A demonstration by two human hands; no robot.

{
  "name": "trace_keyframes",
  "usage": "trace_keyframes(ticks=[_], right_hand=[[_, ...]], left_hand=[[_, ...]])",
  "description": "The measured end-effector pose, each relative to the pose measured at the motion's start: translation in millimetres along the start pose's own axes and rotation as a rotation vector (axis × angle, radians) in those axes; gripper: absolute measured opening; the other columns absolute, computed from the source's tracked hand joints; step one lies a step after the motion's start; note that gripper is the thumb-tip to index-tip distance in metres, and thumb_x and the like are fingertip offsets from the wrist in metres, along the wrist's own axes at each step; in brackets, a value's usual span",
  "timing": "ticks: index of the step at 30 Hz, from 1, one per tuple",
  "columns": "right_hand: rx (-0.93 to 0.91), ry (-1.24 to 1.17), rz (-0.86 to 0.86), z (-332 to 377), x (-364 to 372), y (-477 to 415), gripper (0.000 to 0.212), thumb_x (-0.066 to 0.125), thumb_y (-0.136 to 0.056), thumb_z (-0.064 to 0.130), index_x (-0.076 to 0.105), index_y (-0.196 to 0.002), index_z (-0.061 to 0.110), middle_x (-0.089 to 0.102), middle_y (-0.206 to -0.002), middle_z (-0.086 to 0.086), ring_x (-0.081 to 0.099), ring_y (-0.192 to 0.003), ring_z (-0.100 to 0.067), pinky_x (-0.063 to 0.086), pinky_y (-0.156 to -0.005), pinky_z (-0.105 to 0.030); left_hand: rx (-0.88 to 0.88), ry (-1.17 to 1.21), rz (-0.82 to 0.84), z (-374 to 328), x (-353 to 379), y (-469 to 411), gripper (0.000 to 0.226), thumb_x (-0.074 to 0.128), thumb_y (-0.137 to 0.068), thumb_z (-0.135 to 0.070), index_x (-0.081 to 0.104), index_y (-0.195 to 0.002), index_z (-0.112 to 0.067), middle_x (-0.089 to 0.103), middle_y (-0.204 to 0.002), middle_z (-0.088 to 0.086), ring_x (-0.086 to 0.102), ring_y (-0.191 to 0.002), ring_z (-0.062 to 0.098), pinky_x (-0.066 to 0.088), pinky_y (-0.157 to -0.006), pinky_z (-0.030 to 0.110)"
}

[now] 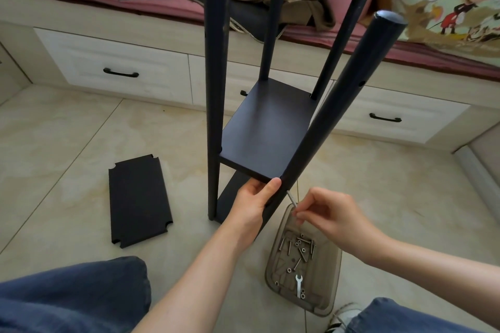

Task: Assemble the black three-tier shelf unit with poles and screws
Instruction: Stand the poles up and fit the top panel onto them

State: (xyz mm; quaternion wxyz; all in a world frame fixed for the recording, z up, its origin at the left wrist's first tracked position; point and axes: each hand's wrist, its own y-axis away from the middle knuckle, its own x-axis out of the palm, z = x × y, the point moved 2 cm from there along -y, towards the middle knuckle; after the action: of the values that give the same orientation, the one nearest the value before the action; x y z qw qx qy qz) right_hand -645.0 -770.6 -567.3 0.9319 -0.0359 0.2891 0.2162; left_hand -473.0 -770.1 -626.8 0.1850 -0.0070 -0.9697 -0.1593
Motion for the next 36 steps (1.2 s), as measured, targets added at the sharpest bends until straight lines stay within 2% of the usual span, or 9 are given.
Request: trace_keyframes(ticks=[8, 14, 18, 21, 24, 28, 32, 36], right_hand=[[0.075, -0.095, 0.008, -2, 1, -1, 0.017, 0.065, -0.089, -0.009, 0.063, -0.081, 0.007, 0.076, -0.084, -0.006, 0.075, -0.079, -0.019, 0.057, -0.078, -0.025], [0.094, -0.138, -0.007, 4, 2, -4, 0.011, 0.063, -0.088, -0.011, 0.06, -0.082, -0.002, 0.076, -0.083, -0.007, 0.075, -0.081, -0.019, 0.058, -0.082, -0.028], [0.117, -0.179, -0.03, 7, 2, -10, 0.01, 0.063, -0.089, -0.009, 0.061, -0.083, -0.002, 0.077, -0.082, -0.008, 0.075, -0.081, -0.019, 0.059, -0.081, -0.027], [0.146, -0.215, -0.049, 7, 4, -14, 0.009, 0.063, -0.09, -0.007, 0.062, -0.085, 0.0, 0.077, -0.082, -0.008, 0.076, -0.082, -0.021, 0.059, -0.079, -0.026], [0.171, -0.287, -0.072, 6, 6, -17, 0.01, 0.062, -0.09, -0.009, 0.061, -0.084, -0.001, 0.077, -0.082, -0.011, 0.076, -0.081, -0.025, 0.059, -0.075, -0.026], [0.21, -0.371, -0.08, 8, 9, -18, 0.013, 0.06, -0.09, -0.011, 0.059, -0.083, -0.001, 0.076, -0.082, -0.015, 0.075, -0.079, -0.028, 0.057, -0.073, -0.025], [0.255, -0.437, -0.07, 11, 10, -16, 0.005, 0.059, -0.092, -0.008, 0.057, -0.088, -0.007, 0.075, -0.085, -0.018, 0.075, -0.079, -0.026, 0.057, -0.073, -0.023], [0.278, -0.472, -0.064, 15, 9, -15, 0.003, 0.057, -0.093, -0.01, 0.056, -0.091, -0.012, 0.074, -0.086, -0.022, 0.073, -0.074, -0.023, 0.058, -0.072, -0.024]], left_hand=[[0.003, 0.008, -0.019, 0, 1, 0, 0.032, 0.067, -0.085, -0.043, 0.067, -0.112, -0.026, 0.076, -0.103, -0.014, 0.07, -0.093, -0.004, 0.049, -0.068, 0.004], [0.003, -0.013, -0.01, 2, -1, 0, 0.018, 0.061, -0.098, -0.031, 0.066, -0.113, -0.023, 0.077, -0.102, -0.012, 0.071, -0.094, -0.001, 0.05, -0.07, 0.006], [0.019, -0.029, 0.007, 0, 0, 0, 0.023, 0.063, -0.093, -0.039, 0.066, -0.113, -0.027, 0.076, -0.103, -0.017, 0.07, -0.094, -0.005, 0.049, -0.069, 0.004], [0.033, -0.026, -0.007, 0, 0, 0, 0.037, 0.065, -0.085, -0.045, 0.067, -0.116, -0.026, 0.076, -0.107, -0.01, 0.071, -0.101, 0.003, 0.052, -0.073, 0.008], [0.039, -0.026, -0.019, 1, -1, -1, 0.039, 0.065, -0.083, -0.048, 0.068, -0.115, -0.025, 0.077, -0.109, -0.005, 0.072, -0.104, 0.01, 0.054, -0.076, 0.013], [0.035, -0.042, -0.016, 3, -2, -2, 0.04, 0.064, -0.083, -0.051, 0.068, -0.114, -0.027, 0.076, -0.109, -0.007, 0.072, -0.104, 0.008, 0.054, -0.076, 0.013], [0.034, -0.052, -0.015, 4, -2, -3, 0.042, 0.064, -0.082, -0.052, 0.069, -0.116, -0.027, 0.076, -0.11, -0.006, 0.071, -0.106, 0.01, 0.052, -0.091, 0.025], [0.034, -0.065, -0.01, 4, -3, -4, 0.044, 0.064, -0.081, -0.053, 0.068, -0.116, -0.027, 0.076, -0.11, -0.007, 0.071, -0.106, 0.009, 0.052, -0.096, 0.029]])
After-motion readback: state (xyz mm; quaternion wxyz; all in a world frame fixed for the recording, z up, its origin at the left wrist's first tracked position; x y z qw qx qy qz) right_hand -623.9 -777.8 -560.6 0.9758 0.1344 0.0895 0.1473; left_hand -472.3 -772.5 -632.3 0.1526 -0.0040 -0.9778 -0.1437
